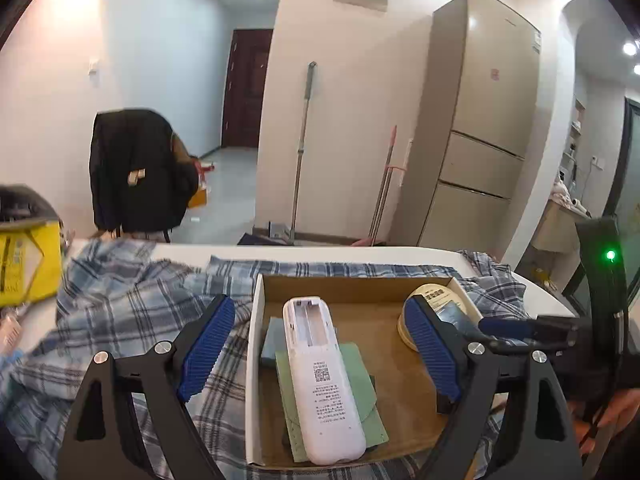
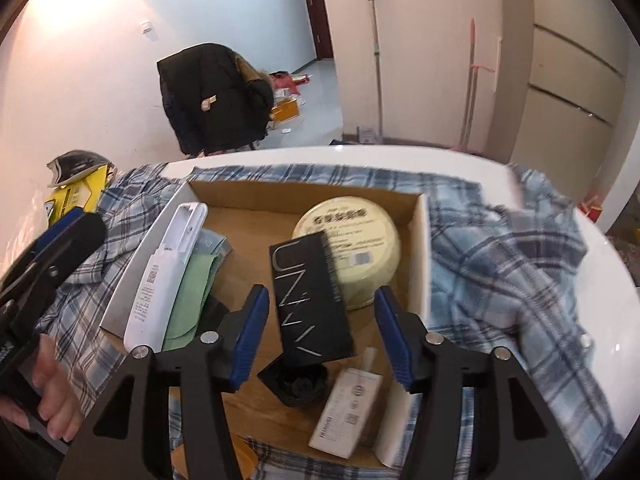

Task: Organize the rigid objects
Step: 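Open both tools and lift them away from the tray, then grasp the orange translucent box with the left tool and lift it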

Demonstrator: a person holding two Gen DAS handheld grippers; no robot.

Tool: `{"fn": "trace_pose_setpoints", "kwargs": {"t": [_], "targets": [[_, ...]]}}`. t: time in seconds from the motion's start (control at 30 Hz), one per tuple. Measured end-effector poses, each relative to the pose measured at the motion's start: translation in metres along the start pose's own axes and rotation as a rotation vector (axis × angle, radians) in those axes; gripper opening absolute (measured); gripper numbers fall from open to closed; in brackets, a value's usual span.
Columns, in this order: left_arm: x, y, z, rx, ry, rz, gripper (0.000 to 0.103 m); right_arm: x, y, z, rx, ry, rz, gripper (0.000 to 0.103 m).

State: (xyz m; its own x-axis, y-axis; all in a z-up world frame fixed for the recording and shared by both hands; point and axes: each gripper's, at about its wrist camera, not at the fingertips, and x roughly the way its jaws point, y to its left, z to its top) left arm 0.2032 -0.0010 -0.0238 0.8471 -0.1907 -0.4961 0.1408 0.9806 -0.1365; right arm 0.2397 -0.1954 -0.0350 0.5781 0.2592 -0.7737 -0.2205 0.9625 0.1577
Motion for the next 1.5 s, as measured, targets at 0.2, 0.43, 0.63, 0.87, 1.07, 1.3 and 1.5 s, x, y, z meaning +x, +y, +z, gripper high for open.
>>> {"fn": "trace_pose_setpoints", "kwargs": {"t": [0.2,0.43,0.63,0.87,1.07,1.3,1.5], "targets": [[-0.033,-0.014,0.003,0.091,-0.019,0.009,0.089,-0.045,-0.007,0.002,-0.015,-0.081,-0.03,0.057],[-0.07,-0.047,-0.017,0.198,0.065,-0.027,0.089,-0.106,-0.019,-0.026,-0.007,-0.164,-0.043,0.059],[-0.06,-0.054,-0.044,0.093,0.296,-0.107,0.089,-0.127,-0.008,-0.064,-0.095,-0.173,-0.08,0.059],[-0.06,-0.06,-0.05,0.127,0.31,-0.099,0.089,-0.134,-0.016,-0.09,-0.074,-0.164,-0.02,0.059],[-0.033,-0.079,-0.068,0.283,0.435,-0.191,0.089,-0.128,-0.028,-0.101,-0.071,-0.178,-0.05,0.059],[-0.014,-0.096,-0.077,0.368,0.458,-0.166,0.089,-0.117,-0.037,-0.103,-0.054,-0.161,-0.043,0.059],[-0.004,-0.111,-0.082,0.416,0.468,-0.172,0.061,-0.107,-0.037,-0.106,-0.051,-0.127,-0.023,0.059]]}}
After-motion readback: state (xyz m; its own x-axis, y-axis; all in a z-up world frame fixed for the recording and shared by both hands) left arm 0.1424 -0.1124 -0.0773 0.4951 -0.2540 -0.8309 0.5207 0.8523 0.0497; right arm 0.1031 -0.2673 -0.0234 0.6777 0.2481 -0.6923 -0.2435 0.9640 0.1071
